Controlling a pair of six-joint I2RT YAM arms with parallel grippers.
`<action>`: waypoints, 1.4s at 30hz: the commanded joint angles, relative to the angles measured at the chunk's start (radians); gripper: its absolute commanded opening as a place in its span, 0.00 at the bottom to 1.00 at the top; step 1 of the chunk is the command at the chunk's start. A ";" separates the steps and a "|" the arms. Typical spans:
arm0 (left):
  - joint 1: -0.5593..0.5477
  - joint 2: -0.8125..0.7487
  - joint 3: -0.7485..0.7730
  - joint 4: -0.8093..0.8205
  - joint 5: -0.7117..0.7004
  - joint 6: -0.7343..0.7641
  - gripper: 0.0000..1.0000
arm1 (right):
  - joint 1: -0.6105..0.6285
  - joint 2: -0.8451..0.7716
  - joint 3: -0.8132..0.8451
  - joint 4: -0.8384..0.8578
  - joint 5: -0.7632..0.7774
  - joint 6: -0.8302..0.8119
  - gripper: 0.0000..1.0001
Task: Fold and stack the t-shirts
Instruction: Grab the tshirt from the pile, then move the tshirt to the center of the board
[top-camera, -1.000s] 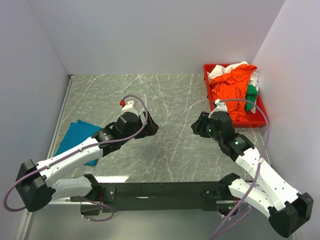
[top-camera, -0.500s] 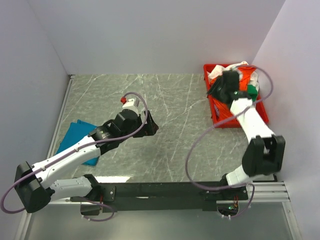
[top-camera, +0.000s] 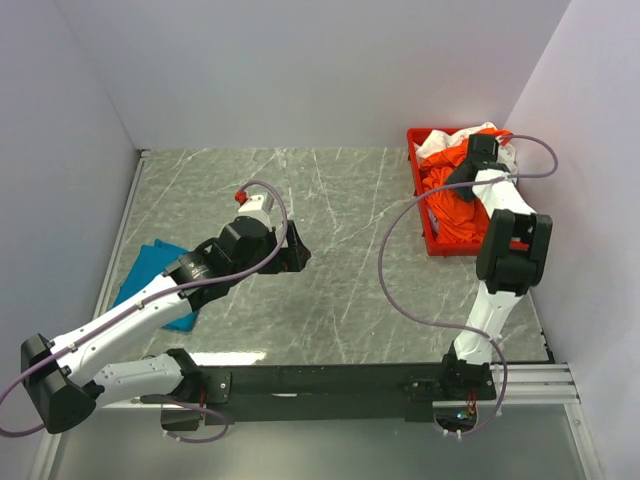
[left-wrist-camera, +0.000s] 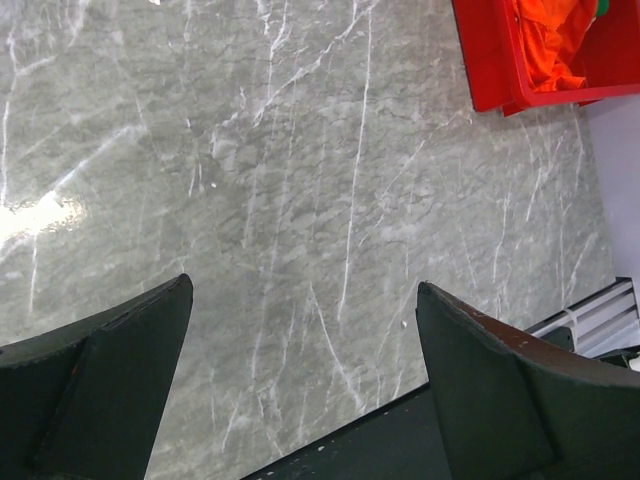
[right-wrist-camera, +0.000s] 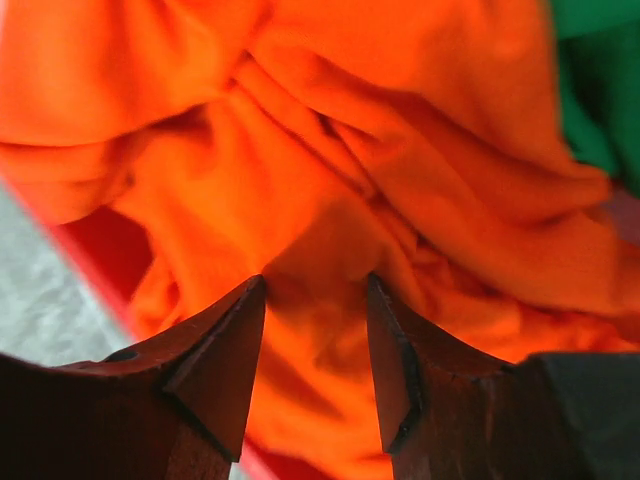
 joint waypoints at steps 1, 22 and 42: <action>0.009 0.011 0.044 -0.011 -0.015 0.040 0.99 | 0.001 0.045 0.062 -0.004 -0.021 0.009 0.51; 0.049 0.018 0.076 0.002 0.006 0.040 0.99 | 0.016 -0.502 0.056 -0.074 -0.129 -0.026 0.00; 0.136 -0.060 0.061 0.004 0.023 -0.006 1.00 | 0.476 -0.653 0.145 0.037 -0.360 0.034 0.09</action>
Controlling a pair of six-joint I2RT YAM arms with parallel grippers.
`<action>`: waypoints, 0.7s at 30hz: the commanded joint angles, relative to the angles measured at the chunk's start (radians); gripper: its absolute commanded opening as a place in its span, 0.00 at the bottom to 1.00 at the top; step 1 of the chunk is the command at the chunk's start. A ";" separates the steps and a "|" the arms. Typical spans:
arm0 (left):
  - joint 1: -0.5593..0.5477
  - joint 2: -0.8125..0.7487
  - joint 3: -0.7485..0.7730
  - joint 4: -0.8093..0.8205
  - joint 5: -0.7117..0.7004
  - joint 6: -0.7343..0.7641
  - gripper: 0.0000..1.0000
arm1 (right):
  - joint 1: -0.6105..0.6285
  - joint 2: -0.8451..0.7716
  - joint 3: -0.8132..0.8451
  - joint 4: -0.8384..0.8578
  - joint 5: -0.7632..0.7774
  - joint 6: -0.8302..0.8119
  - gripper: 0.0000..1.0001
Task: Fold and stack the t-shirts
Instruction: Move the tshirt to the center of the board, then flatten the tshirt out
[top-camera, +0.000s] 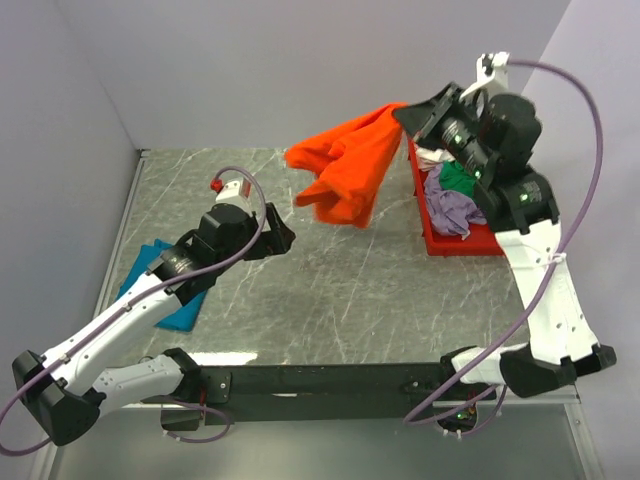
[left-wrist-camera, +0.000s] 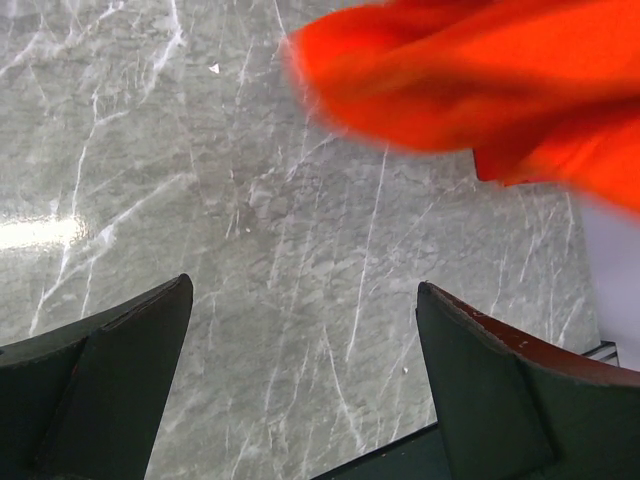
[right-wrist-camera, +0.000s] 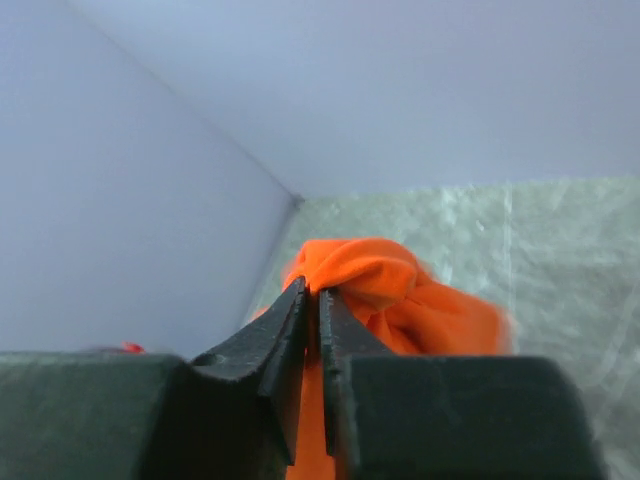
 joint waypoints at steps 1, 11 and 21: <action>0.006 -0.029 0.017 0.025 0.014 -0.022 0.99 | -0.002 -0.041 -0.204 0.130 -0.057 0.027 0.18; 0.018 -0.022 -0.174 0.074 0.025 -0.071 1.00 | -0.004 -0.143 -0.950 0.317 -0.018 0.078 0.53; 0.173 -0.023 -0.379 0.125 0.008 -0.177 0.92 | 0.430 -0.202 -1.296 0.374 0.283 0.222 0.54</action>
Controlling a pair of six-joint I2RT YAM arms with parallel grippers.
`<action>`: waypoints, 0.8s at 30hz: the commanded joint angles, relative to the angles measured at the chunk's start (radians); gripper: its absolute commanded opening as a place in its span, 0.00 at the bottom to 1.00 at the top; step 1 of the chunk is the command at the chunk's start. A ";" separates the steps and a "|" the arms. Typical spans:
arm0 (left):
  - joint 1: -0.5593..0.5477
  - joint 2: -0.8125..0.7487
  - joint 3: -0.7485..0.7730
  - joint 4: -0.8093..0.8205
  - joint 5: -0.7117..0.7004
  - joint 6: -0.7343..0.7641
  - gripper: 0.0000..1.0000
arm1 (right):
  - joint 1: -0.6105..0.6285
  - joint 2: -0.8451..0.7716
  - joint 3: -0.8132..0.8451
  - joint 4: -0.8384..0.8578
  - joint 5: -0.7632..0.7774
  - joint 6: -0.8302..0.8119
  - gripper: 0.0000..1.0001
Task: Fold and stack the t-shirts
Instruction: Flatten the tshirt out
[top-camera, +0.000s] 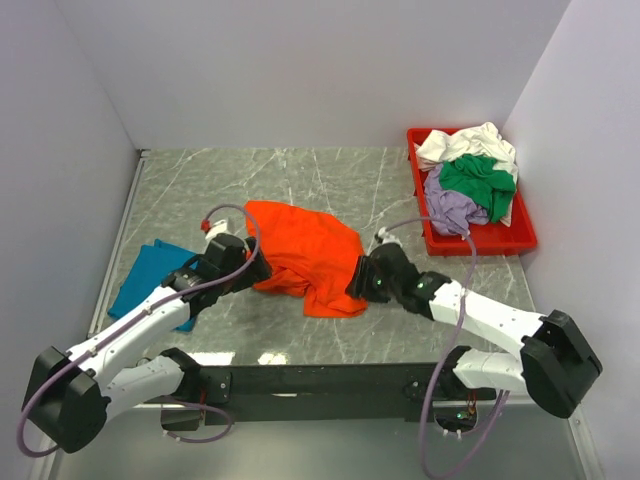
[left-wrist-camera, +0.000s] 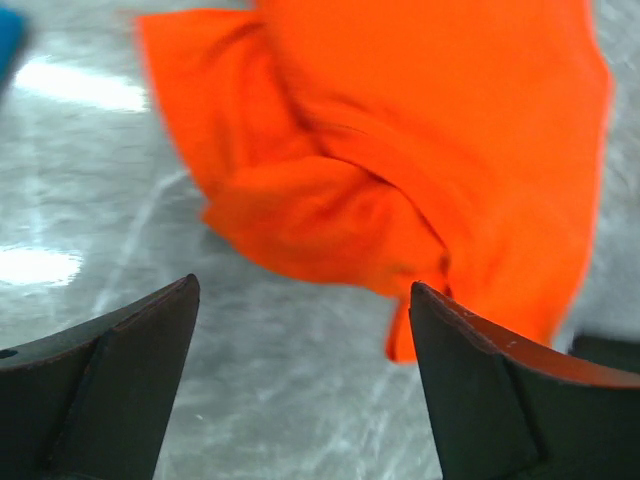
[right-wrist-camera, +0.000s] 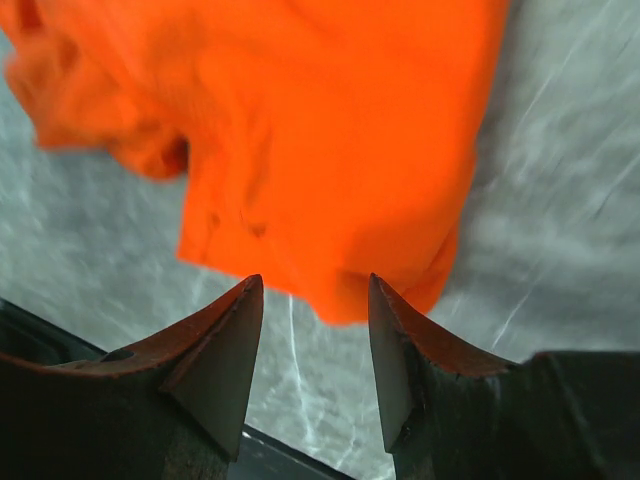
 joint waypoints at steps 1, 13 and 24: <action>0.077 0.000 -0.049 0.099 0.063 -0.042 0.90 | 0.094 -0.067 -0.049 0.068 0.159 0.089 0.54; 0.090 0.124 -0.102 0.264 0.149 -0.047 0.78 | 0.319 -0.062 -0.086 0.015 0.350 0.169 0.54; 0.090 0.178 -0.143 0.316 0.153 -0.066 0.66 | 0.388 0.007 0.048 -0.018 0.487 0.008 0.54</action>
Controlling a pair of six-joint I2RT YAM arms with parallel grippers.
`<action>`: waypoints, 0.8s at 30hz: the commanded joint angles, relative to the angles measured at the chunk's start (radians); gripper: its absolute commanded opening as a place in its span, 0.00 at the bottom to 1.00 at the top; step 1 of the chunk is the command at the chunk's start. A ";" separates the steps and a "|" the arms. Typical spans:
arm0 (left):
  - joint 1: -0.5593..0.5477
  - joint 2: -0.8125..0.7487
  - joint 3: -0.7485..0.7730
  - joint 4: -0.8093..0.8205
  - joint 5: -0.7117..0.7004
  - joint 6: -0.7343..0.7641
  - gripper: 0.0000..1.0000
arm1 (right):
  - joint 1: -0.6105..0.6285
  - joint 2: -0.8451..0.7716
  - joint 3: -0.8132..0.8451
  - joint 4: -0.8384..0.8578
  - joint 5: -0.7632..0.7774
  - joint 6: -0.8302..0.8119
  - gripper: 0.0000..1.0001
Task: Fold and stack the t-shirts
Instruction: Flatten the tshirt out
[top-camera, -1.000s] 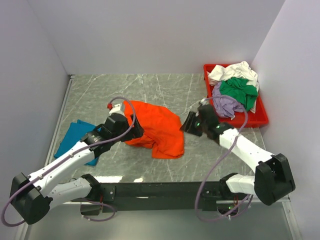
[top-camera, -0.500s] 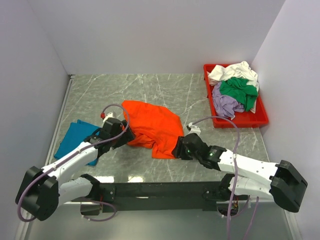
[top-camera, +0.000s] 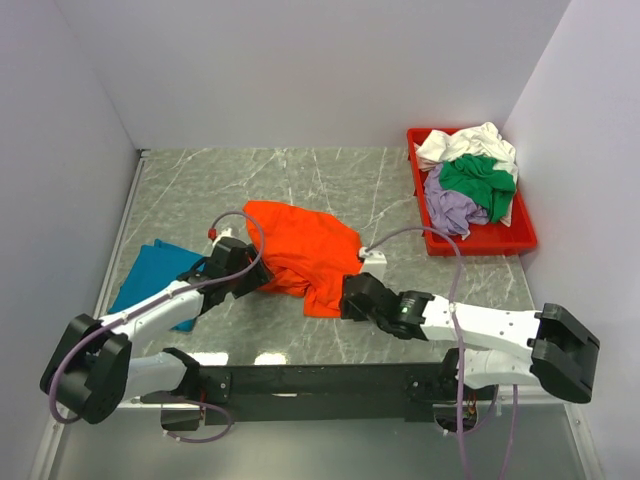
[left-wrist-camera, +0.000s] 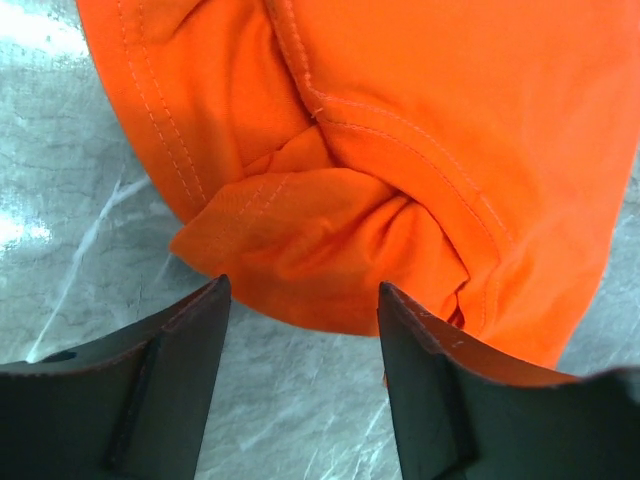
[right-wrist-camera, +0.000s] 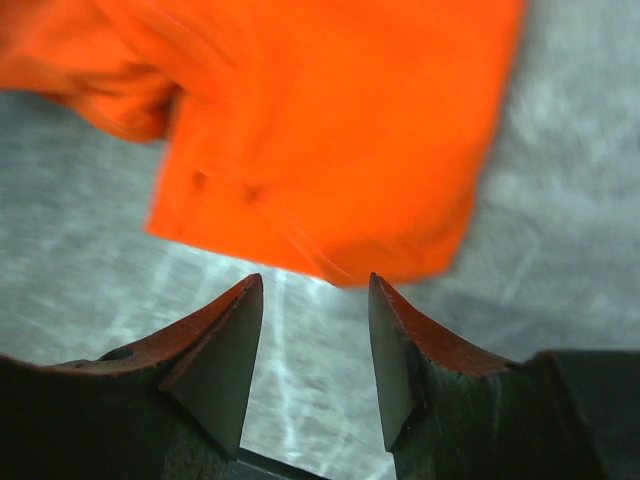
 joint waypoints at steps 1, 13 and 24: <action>0.002 0.030 -0.004 0.056 0.002 -0.014 0.65 | 0.023 0.040 0.122 0.045 0.081 -0.118 0.54; 0.002 0.137 0.071 0.065 -0.035 0.004 0.39 | 0.079 0.450 0.383 0.020 0.116 -0.335 0.54; 0.016 0.119 0.122 0.007 -0.070 0.032 0.10 | 0.074 0.629 0.470 -0.015 0.221 -0.361 0.39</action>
